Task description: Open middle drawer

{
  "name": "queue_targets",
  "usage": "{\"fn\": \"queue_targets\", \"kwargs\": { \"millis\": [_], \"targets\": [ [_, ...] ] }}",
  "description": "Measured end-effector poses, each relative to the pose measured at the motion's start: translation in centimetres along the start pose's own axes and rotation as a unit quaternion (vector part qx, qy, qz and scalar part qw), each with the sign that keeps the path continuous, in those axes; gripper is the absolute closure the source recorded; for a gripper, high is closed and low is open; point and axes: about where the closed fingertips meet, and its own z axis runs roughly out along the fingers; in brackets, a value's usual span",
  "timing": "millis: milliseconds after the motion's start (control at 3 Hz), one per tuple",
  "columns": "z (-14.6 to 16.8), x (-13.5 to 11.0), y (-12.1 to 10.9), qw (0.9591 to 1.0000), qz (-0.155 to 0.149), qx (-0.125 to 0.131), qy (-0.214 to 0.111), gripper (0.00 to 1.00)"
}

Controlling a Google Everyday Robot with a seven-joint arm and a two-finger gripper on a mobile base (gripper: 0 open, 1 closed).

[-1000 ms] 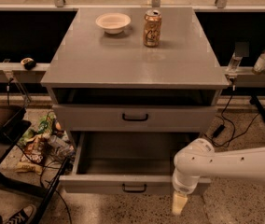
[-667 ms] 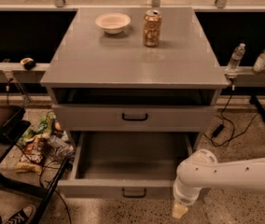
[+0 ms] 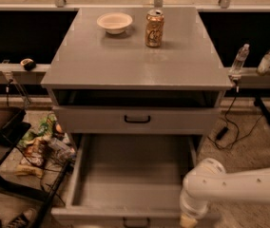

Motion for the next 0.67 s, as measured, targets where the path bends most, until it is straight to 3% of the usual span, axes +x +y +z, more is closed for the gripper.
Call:
{"fn": "queue_targets", "kwargs": {
  "millis": [333,667],
  "targets": [
    [0.1,0.0,0.0,1.0,0.0,0.0,0.0,1.0],
    [0.0,1.0,1.4,1.0,0.003,0.001,0.008,1.0]
  ]
}}
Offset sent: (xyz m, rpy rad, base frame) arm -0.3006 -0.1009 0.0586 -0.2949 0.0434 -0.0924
